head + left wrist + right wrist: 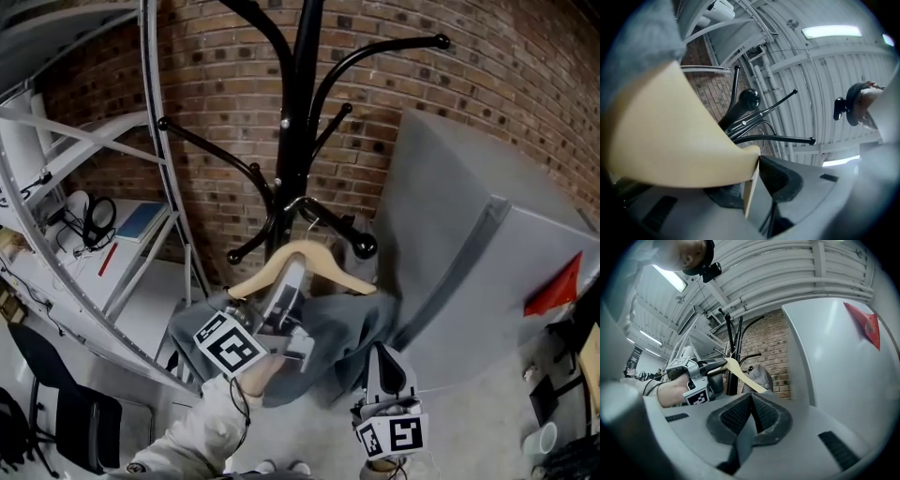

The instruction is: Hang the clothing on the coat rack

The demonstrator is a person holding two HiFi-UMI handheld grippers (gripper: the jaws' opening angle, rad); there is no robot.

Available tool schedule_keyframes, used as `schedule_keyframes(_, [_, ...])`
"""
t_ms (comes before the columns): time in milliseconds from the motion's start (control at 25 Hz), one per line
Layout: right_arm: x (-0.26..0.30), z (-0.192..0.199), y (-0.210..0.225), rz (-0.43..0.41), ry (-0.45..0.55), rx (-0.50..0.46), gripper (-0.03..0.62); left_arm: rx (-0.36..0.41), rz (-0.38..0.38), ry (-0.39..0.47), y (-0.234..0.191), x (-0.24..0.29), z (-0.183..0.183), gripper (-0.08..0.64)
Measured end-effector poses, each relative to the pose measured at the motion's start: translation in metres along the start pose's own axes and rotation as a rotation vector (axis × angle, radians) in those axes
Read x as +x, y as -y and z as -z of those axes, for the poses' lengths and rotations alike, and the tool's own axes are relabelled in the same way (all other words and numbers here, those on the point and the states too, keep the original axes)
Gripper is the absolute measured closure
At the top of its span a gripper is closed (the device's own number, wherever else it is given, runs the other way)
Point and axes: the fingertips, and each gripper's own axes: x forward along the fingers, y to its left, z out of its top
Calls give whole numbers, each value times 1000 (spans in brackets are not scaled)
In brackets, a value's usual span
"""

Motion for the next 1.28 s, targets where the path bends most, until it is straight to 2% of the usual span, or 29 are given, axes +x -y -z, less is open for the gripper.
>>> schedule_keyframes(240, [0, 6, 1, 2, -11, 7, 571, -59, -97, 28, -40, -8, 9, 463])
schedule_keyframes(400, [-1, 13, 2, 4, -24, 17, 571, -71, -145, 25, -63, -19, 19, 463])
schedule_keyframes(680, [1, 19, -3, 0, -31, 34, 571, -47, -129, 21, -69, -21, 19, 461])
schedule_keyframes(840, [2, 23, -8, -16, -35, 44, 571, -31, -120, 30, -70, -24, 18, 388])
schedule_keyframes(1120, [2, 22, -10, -25, -31, 45, 571, 29, -166, 23, -74, -29, 23, 388])
schedule_keyframes(1280, [1, 23, -9, -22, -37, 45, 571, 7, -184, 14, -82, -37, 31, 380])
